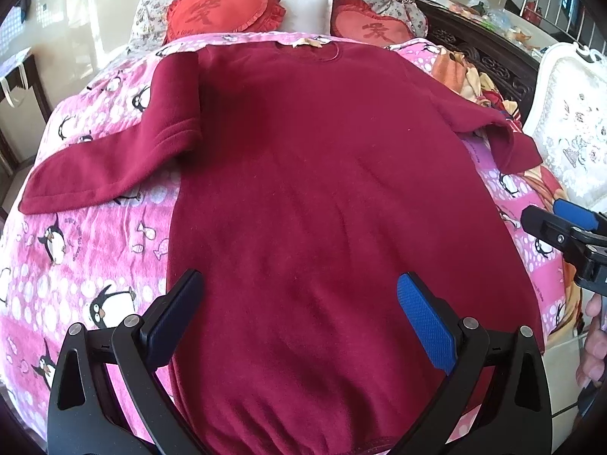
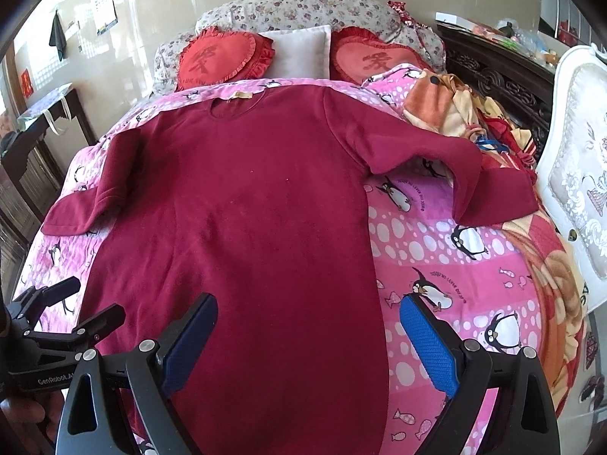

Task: Fold small clothes

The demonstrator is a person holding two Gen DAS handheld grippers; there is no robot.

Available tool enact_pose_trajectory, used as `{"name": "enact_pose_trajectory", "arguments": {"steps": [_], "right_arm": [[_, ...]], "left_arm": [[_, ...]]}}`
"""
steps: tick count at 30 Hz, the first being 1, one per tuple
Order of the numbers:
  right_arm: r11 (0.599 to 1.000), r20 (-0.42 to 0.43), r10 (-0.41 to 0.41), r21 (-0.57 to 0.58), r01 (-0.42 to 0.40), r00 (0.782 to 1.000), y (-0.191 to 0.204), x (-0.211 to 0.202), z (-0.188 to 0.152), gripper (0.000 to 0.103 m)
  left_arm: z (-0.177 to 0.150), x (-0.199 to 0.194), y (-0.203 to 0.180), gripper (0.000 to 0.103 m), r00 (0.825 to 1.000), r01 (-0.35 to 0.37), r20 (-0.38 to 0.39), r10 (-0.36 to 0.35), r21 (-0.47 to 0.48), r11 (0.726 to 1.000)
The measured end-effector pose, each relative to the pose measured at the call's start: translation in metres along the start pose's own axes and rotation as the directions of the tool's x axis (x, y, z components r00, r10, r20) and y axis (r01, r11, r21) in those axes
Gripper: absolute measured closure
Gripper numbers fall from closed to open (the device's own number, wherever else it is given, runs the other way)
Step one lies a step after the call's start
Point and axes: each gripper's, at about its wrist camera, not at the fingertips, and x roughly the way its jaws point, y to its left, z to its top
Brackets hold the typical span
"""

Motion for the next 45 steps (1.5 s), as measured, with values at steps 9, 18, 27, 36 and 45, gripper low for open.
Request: {"name": "enact_pose_trajectory", "arguments": {"steps": [9, 18, 27, 36, 45], "right_arm": [[0.999, 0.035, 0.046, -0.008, -0.045, 0.998, 0.008, -0.011, -0.001, 0.007], [0.997, 0.090, 0.073, -0.021, -0.072, 0.993, 0.010, -0.028, -0.003, 0.007], [0.984, 0.255, 0.144, 0.067, -0.166, 0.956, -0.002, -0.055, -0.002, 0.004], [0.992, 0.139, 0.122, 0.022, -0.126, 0.983, 0.004, -0.029, -0.008, 0.006], [0.990, 0.119, 0.125, 0.045, -0.131, 0.985, -0.004, -0.019, -0.013, 0.012]], "left_arm": [[0.001, 0.002, -0.003, 0.001, 0.997, -0.073, -0.035, 0.072, -0.016, 0.997], [-0.001, -0.005, -0.002, 0.001, 0.997, -0.060, -0.047, 0.059, -0.034, 0.998], [-0.002, 0.000, -0.002, 0.001, 0.995, -0.085, -0.059, 0.084, -0.015, 0.996], [-0.006, 0.014, 0.007, 0.001, 0.992, -0.084, -0.095, 0.079, -0.058, 0.995], [-0.003, 0.015, 0.011, 0.001, 0.990, -0.108, -0.103, 0.102, -0.060, 0.992]]}}
